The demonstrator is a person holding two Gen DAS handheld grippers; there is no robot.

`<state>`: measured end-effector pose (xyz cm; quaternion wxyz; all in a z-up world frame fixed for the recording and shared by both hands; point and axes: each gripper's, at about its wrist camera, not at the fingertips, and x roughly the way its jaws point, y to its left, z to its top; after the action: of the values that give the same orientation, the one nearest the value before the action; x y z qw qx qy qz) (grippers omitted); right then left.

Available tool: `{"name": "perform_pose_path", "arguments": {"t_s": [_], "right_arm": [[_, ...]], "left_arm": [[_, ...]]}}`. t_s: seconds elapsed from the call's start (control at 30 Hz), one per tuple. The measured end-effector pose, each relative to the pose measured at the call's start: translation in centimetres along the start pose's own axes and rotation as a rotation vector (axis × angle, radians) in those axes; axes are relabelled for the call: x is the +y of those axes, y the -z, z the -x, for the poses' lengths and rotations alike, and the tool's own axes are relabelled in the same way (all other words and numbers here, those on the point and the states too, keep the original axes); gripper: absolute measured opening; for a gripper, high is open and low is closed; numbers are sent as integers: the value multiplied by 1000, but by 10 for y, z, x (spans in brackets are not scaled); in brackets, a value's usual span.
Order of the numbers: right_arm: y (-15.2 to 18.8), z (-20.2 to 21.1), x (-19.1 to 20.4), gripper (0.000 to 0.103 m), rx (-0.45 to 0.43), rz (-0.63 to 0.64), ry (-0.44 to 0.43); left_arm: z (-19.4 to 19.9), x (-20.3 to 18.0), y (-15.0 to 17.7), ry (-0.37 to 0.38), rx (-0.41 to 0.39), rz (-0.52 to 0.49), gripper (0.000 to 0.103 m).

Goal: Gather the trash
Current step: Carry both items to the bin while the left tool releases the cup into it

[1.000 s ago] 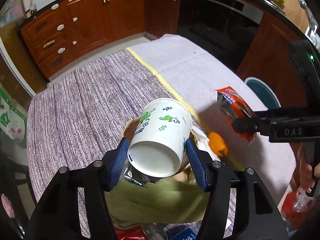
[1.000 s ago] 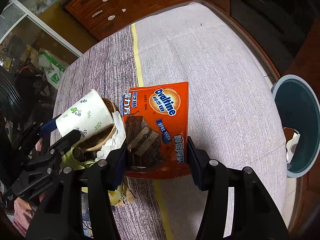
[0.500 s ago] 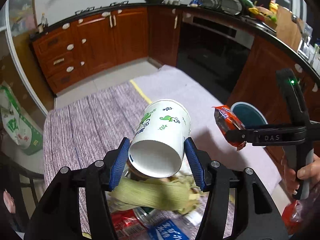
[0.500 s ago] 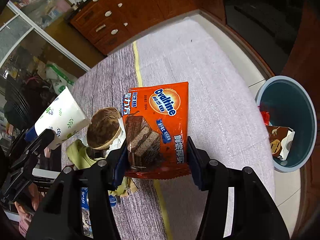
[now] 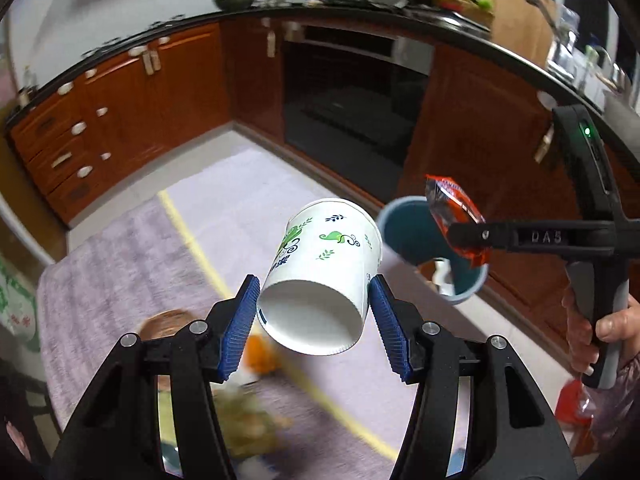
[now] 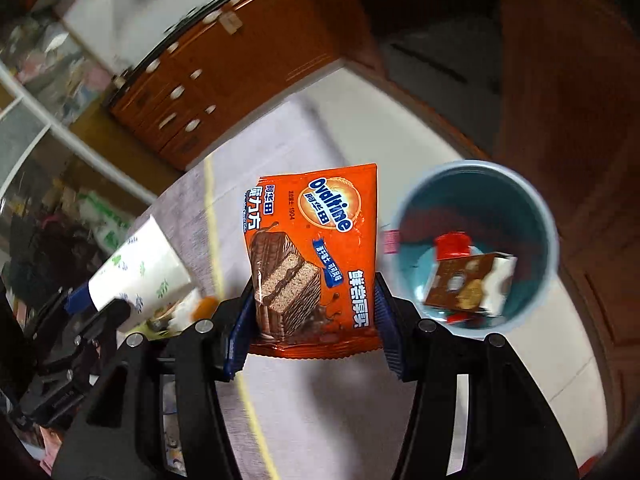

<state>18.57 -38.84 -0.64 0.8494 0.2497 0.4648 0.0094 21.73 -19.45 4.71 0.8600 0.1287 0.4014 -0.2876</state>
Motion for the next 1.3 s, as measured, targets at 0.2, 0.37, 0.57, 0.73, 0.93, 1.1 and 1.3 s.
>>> {"name": "perform_pose_path", "arguments": {"t_s": [0.2,0.37,0.57,0.73,0.93,1.1,1.3], "right_arm": [[3,13,-68,52,-26,-109,46],[5,8,-113,52,-9,-174,58],[-1,-1,-139,52,10,-200,66],[-5,-7,-153,53,18,-218,72],[-7,-19,-159,53,44,-230,75],[-11,-31,-157,53,62,-225,74],[-16,-39,-147,70,72,-207,64]], "left_arm": [[-41,-61,-16,48,57,-91,58],[-77,-100,-26,72,103,-142,58],[-120,-130,-33,92,159,-166,58],[-149,-140,-35,101,203,-164,60],[-172,-141,-34,76,252,-150,62],[-176,-128,-31,82,274,-115,71],[-166,-115,-28,97,275,-82,75]]}}
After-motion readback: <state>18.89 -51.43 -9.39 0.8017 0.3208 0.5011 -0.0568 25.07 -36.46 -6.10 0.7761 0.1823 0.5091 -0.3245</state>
